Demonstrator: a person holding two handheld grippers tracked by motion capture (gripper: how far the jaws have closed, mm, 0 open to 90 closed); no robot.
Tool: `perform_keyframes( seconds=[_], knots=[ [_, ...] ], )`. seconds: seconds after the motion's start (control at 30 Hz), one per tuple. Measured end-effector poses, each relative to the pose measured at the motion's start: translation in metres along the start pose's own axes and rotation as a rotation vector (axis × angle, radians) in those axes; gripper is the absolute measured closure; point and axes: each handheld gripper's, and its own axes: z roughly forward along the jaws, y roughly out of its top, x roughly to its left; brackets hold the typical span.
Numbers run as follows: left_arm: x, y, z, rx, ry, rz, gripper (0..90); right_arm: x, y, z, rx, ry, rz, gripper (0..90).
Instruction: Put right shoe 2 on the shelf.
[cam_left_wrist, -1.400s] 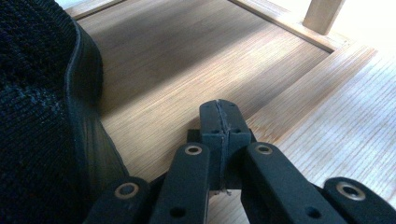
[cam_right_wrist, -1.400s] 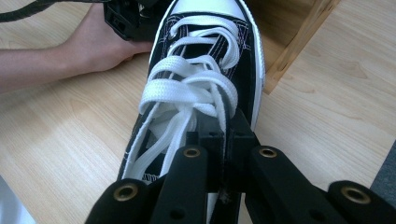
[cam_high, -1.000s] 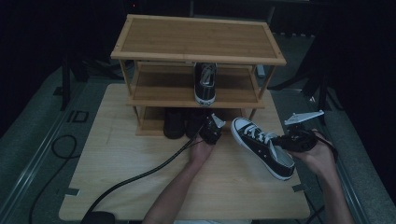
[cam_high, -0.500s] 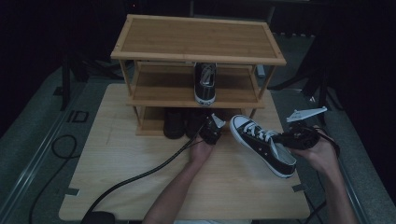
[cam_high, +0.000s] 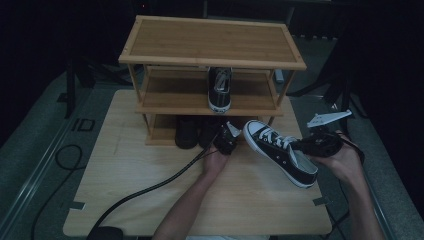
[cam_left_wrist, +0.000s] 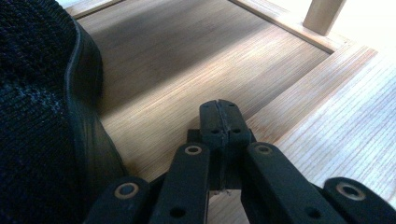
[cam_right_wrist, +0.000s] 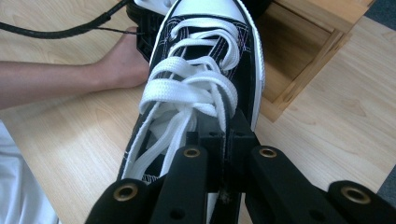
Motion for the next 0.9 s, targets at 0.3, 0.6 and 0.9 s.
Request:
perform_keyframes(
  seconds=[0.3, 0.6, 0.9],
  knots=[
    [0.001, 0.000, 0.000, 0.008, -0.001, 0.009, 90.0, 0.002, 0.008, -0.009, -0.033, 0.019, -0.014, 88.5],
    [0.000, 0.000, -0.001, 0.004, 0.006, 0.003, 90.0, 0.004, 0.019, -0.019, -0.070, 0.011, -0.019, 88.5],
    [0.000, 0.000, 0.000, 0.003, 0.006, 0.003, 90.0, 0.003, 0.035, -0.018, -0.097, -0.029, 0.009, 88.5]
  ],
)
